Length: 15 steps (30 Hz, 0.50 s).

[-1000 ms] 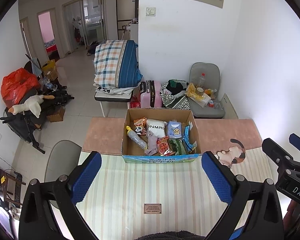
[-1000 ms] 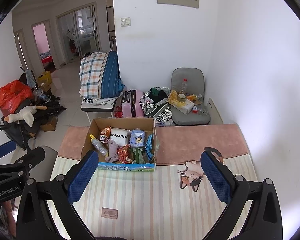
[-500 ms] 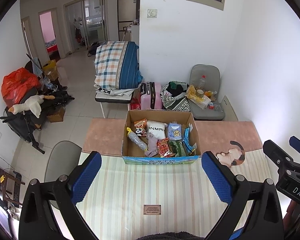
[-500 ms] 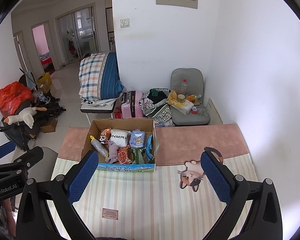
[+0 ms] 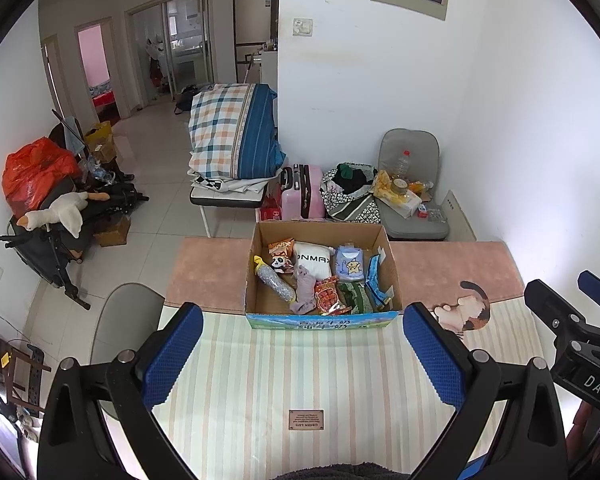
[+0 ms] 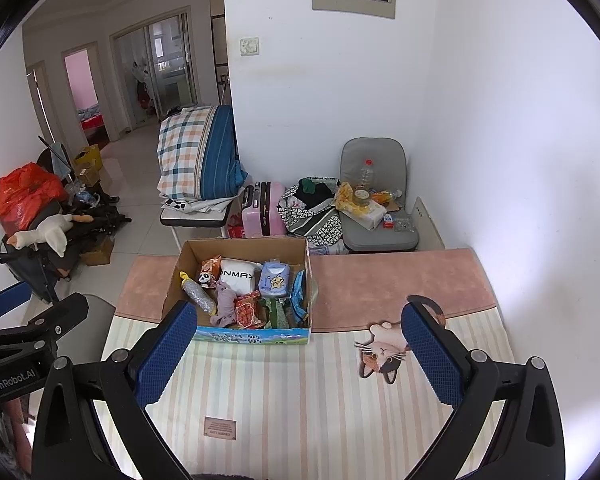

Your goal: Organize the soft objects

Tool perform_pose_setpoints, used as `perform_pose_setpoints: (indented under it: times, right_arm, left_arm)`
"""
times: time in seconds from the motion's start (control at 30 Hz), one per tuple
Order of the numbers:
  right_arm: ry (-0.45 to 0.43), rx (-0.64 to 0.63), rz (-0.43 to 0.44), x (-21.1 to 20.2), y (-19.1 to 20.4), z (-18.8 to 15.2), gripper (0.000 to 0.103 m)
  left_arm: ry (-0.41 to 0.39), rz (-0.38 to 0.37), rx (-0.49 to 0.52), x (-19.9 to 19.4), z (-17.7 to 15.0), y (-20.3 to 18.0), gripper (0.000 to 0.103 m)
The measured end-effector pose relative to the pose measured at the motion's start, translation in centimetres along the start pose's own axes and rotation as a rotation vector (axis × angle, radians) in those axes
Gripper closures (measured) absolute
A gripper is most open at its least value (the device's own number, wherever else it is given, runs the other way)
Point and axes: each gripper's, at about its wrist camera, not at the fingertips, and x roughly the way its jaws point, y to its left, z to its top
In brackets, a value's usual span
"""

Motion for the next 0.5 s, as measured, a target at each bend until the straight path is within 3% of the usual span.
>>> perform_pose_setpoints:
  times: [0.5]
  right_arm:
    - [-0.003,0.002,0.003,-0.04,-0.12,0.11,0.0]
  left_arm:
    - [-0.002,0.002,0.009,-0.01,0.16,0.38,0.0]
